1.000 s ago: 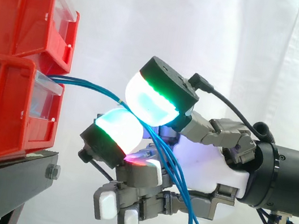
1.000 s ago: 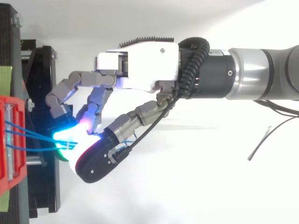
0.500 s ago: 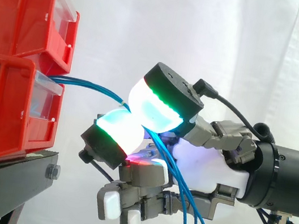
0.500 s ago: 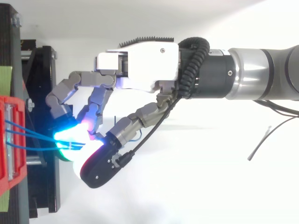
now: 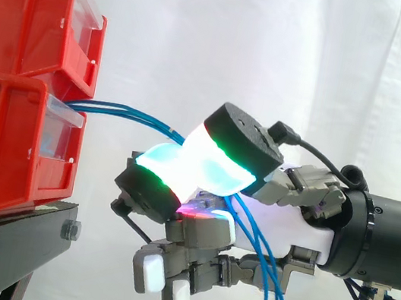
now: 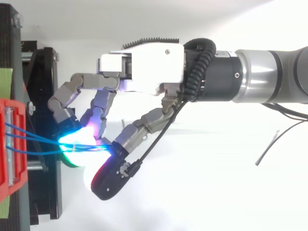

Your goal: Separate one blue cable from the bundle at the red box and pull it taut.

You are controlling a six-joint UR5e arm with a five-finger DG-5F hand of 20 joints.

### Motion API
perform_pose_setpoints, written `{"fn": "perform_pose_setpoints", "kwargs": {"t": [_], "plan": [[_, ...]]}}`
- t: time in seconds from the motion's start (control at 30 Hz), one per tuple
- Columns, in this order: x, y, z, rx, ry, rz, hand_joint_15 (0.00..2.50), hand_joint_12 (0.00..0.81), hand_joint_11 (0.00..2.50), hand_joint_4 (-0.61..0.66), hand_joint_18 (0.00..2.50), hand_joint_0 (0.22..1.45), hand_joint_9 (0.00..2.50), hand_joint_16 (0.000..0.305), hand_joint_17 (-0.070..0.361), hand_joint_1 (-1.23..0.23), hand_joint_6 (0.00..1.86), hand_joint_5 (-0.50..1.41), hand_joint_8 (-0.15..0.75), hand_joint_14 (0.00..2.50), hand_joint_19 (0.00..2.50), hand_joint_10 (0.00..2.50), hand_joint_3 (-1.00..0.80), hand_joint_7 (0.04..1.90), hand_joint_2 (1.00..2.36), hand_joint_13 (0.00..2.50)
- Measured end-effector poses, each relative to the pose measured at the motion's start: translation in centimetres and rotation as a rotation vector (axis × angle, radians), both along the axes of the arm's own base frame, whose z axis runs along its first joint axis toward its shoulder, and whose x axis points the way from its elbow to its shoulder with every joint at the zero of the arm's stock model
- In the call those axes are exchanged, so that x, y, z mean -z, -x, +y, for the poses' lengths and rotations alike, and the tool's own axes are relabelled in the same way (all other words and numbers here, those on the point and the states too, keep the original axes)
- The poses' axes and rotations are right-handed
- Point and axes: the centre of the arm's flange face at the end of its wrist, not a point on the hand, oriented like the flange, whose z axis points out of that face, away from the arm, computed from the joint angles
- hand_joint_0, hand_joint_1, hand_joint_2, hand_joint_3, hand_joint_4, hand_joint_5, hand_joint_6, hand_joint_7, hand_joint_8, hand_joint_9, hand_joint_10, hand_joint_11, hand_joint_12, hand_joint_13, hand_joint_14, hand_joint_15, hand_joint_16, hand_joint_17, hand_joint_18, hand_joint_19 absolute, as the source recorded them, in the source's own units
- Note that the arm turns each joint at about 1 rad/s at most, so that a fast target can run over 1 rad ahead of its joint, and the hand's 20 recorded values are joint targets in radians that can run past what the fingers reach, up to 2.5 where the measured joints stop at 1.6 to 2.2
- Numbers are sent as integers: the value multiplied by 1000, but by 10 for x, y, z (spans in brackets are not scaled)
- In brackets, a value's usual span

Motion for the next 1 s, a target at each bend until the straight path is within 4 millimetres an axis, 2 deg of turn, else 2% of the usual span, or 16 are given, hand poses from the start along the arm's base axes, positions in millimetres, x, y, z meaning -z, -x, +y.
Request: {"fn": "perform_pose_setpoints", "kwargs": {"t": [0.17,0.27,0.43,0.7,0.87,0.9,1.0], "plan": [[0,0,1,1,-2,-1,670,355,1178,62,874,612,1229,45,102,-677,886,-126,279,24,836,26,-500,1234,1000,972],[0,0,2,1,-2,-1,673,359,1183,95,864,611,1215,46,104,-716,876,-131,277,27,846,27,-500,1231,1000,969],[-1,-1,2,1,-2,-3,669,380,1164,121,902,490,1202,53,118,-773,868,-137,304,25,831,24,-500,1184,1000,969],[-1,-1,3,-1,-2,-1,655,411,1147,143,937,424,1191,59,134,-733,840,-135,330,23,820,22,-500,1095,1000,979],[-1,-1,3,-1,-2,-2,668,366,1162,109,855,550,1178,50,112,-535,823,-136,285,25,865,26,-500,1114,1000,942],[-1,-1,3,-1,-2,-2,676,359,1165,101,840,604,1177,48,108,-523,817,-134,278,26,878,28,-500,1130,1000,941],[-1,-1,3,-1,-2,-1,678,360,1171,79,836,614,1175,48,109,-582,820,-135,283,26,880,28,-420,1137,1007,938]]}}
